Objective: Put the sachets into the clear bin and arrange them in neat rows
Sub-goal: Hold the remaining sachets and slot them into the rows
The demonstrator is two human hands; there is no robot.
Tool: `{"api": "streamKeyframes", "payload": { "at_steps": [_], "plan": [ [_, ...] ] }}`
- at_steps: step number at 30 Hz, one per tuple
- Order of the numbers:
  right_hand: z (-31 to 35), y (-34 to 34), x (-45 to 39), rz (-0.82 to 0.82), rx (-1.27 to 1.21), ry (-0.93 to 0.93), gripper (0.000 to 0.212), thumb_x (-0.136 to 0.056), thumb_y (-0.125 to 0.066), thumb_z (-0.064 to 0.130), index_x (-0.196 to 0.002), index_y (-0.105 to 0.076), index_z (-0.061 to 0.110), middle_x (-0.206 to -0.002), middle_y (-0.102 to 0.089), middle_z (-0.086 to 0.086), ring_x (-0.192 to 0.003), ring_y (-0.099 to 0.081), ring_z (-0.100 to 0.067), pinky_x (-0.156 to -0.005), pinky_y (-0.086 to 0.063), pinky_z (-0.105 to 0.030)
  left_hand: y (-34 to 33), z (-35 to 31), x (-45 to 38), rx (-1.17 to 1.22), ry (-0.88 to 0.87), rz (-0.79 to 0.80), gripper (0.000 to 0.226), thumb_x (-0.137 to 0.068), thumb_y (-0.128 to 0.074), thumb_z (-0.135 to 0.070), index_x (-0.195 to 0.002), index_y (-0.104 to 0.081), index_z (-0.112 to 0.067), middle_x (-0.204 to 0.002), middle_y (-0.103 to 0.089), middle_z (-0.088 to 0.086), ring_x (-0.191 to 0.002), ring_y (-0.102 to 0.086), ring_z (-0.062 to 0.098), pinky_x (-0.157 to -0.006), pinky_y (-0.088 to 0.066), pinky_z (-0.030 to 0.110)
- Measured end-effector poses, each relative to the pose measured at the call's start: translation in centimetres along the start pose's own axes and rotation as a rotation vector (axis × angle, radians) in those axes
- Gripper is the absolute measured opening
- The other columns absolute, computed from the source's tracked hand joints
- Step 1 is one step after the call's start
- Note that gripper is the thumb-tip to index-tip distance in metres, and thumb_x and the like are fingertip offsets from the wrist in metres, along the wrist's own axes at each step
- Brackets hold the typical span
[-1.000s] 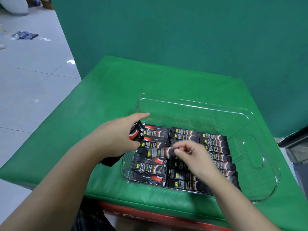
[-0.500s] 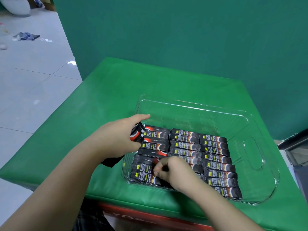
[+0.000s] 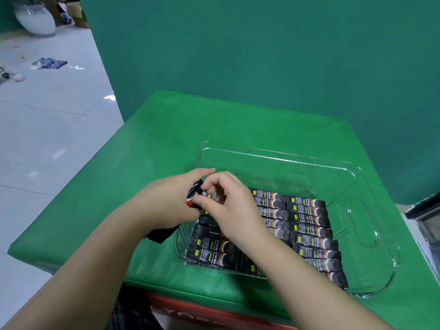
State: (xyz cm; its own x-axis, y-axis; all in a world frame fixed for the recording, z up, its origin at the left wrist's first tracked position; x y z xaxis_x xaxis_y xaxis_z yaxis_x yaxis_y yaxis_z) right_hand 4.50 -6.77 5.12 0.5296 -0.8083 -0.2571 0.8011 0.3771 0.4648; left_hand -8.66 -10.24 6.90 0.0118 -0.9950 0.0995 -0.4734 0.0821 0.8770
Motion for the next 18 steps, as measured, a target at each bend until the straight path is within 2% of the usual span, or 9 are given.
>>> {"api": "streamKeyframes", "payload": {
  "at_steps": [4,7,12,14,16,18],
  "plan": [
    [0.2,0.5,0.0,-0.012,0.060,0.084,0.016,-0.081,-0.071,0.016,-0.073,-0.058,0.020,-0.074,-0.048,0.017,-0.071,-0.045,0.000,-0.065,-0.034,-0.012,0.0,-0.2,0.0,-0.012,-0.002,-0.008,0.077,-0.074,-0.060,-0.025,-0.140,-0.028,-0.049,-0.097,-0.055,-0.019,-0.074,-0.049,0.008,-0.060,-0.035,0.019],
    [0.1,0.6,0.1,-0.021,0.092,0.121,0.012,-0.084,-0.068,0.015,-0.076,-0.058,0.016,-0.073,-0.048,0.020,-0.072,-0.045,0.006,-0.065,-0.033,-0.009,0.0,-0.2,0.0,-0.024,0.019,-0.003,0.080,-0.073,-0.060,-0.025,-0.140,-0.027,-0.050,-0.097,-0.057,-0.018,-0.075,-0.053,0.008,-0.063,-0.042,0.024],
    [-0.7,1.1,0.0,-0.072,0.052,0.063,0.011,-0.085,-0.066,0.014,-0.080,-0.058,0.019,-0.071,-0.052,0.016,-0.068,-0.049,-0.003,-0.065,-0.039,-0.018,0.3,-0.3,0.1,-0.022,0.054,0.016,0.078,-0.074,-0.063,-0.027,-0.138,-0.026,-0.054,-0.074,-0.054,-0.020,-0.052,-0.051,-0.005,-0.052,-0.038,0.018],
    [-1.2,1.6,-0.2,-0.090,0.004,0.015,0.013,-0.086,-0.067,0.014,-0.087,-0.059,0.025,-0.073,-0.054,0.018,-0.071,-0.051,0.002,-0.069,-0.040,-0.016,0.3,-0.4,0.2,-0.006,0.054,0.023,0.080,-0.075,-0.066,-0.029,-0.138,-0.024,-0.055,-0.075,-0.054,-0.022,-0.057,-0.053,-0.003,-0.057,-0.044,0.021],
    [-1.6,2.0,-0.3,-0.105,0.003,0.010,0.013,-0.087,-0.065,0.012,-0.095,-0.065,0.022,-0.077,-0.056,0.020,-0.076,-0.053,0.007,-0.073,-0.039,-0.010,0.4,-0.5,0.3,0.010,0.057,0.033,0.081,-0.075,-0.067,-0.028,-0.138,-0.024,-0.055,-0.075,-0.056,-0.019,-0.060,-0.054,0.000,-0.061,-0.048,0.026],
    [-1.7,2.4,-0.3,-0.132,0.017,0.028,0.013,-0.088,-0.063,0.010,-0.092,-0.067,0.021,-0.080,-0.056,0.021,-0.079,-0.053,0.009,-0.073,-0.038,-0.007,0.5,-0.6,0.3,0.015,0.058,0.033,0.081,-0.077,-0.067,-0.027,-0.139,-0.024,-0.054,-0.075,-0.056,-0.019,-0.061,-0.053,0.000,-0.062,-0.047,0.024]
  ]
}}
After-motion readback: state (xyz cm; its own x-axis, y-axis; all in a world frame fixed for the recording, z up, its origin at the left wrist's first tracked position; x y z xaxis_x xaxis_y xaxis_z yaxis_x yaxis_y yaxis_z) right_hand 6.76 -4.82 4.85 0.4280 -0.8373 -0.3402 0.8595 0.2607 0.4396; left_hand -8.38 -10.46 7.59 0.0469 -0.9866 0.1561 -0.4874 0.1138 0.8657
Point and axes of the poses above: each hand's wrist, its own x-axis away from the middle knuckle, its own y-axis out of the back of the hand, z = x × y, the point moved 2 cm from there along -x, towards the middle knuckle
